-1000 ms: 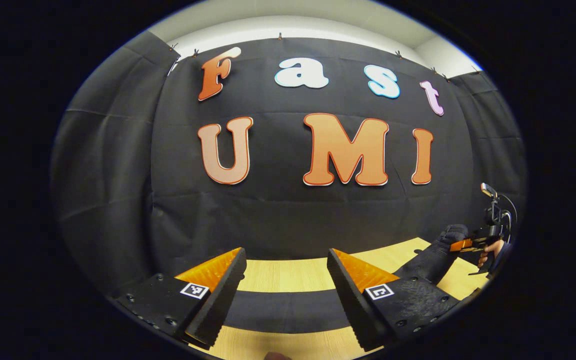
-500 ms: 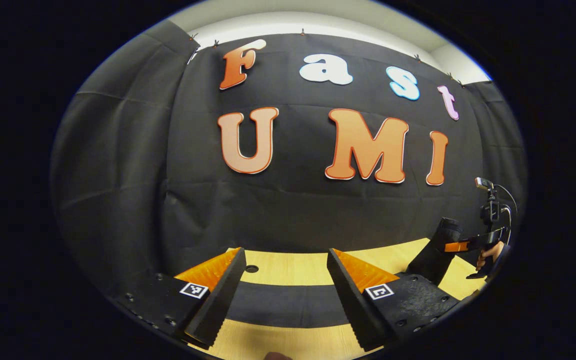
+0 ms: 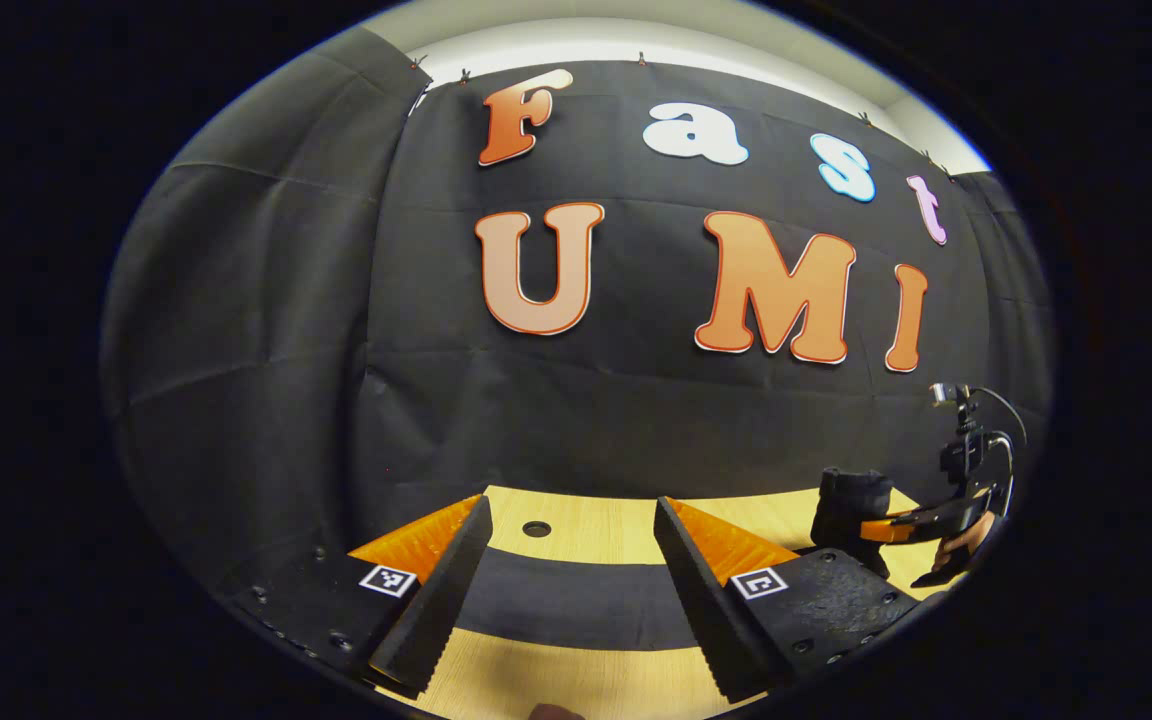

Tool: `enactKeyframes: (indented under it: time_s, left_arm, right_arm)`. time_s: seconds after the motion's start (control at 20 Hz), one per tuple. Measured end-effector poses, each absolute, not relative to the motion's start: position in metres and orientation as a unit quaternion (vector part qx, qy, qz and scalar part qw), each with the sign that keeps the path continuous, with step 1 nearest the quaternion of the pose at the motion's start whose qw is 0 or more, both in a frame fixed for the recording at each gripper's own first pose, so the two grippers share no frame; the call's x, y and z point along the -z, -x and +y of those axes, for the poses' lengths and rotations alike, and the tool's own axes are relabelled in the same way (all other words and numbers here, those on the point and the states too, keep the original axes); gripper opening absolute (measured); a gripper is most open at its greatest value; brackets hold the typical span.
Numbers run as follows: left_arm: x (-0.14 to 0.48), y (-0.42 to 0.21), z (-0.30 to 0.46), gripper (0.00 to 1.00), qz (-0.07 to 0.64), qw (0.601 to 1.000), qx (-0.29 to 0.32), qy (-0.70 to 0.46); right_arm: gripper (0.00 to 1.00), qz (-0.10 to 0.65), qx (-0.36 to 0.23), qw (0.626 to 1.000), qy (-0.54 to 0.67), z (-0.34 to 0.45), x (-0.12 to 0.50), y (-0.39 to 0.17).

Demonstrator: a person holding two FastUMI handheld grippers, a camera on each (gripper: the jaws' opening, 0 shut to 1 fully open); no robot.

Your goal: Grasp the waist and the cuffs of the jeans and fold them to make the two legs overlap; first hold the waist and fold one-third of the jeans toward the cuffs, then hold the cuffs and fold the remaining one-third in the same direction to finish folding.

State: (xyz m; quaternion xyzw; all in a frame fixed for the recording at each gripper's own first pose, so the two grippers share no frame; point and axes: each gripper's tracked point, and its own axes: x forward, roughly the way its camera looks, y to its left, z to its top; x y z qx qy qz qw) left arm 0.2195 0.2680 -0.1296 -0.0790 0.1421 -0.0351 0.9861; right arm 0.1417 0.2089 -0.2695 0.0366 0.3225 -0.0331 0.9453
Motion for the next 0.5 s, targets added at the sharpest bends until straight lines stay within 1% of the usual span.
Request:
enactKeyframes:
  time_s: [0.15, 0.3, 0.35, 0.4, 0.45, 0.5]
  left_arm:
    - [0.139, -0.218, 0.28, 0.98, 0.156, 0.984, 0.022, 0.081]
    - [0.148, -0.22, 0.289, 0.98, 0.168, 0.982, 0.012, 0.082]
    - [0.151, -0.22, 0.291, 0.98, 0.173, 0.981, 0.01, 0.083]
    - [0.155, -0.221, 0.294, 0.98, 0.178, 0.98, 0.008, 0.084]
    - [0.157, -0.222, 0.294, 0.98, 0.182, 0.98, 0.008, 0.085]
    - [0.162, -0.224, 0.294, 0.98, 0.19, 0.978, 0.009, 0.086]
  right_arm:
    - [0.12, 0.351, 0.029, 0.935, -0.04, 0.232, 0.303, -0.14]
    - [0.13, 0.371, 0.012, 0.928, -0.042, 0.249, 0.319, -0.137]
    - [0.14, 0.381, 0.001, 0.923, -0.056, 0.257, 0.322, -0.136]
    - [0.23, 0.39, -0.01, 0.918, -0.065, 0.267, 0.328, -0.134]
    - [0.28, 0.395, -0.014, 0.916, -0.069, 0.273, 0.331, -0.132]
    - [0.4, 0.402, -0.023, 0.912, -0.076, 0.282, 0.336, -0.129]
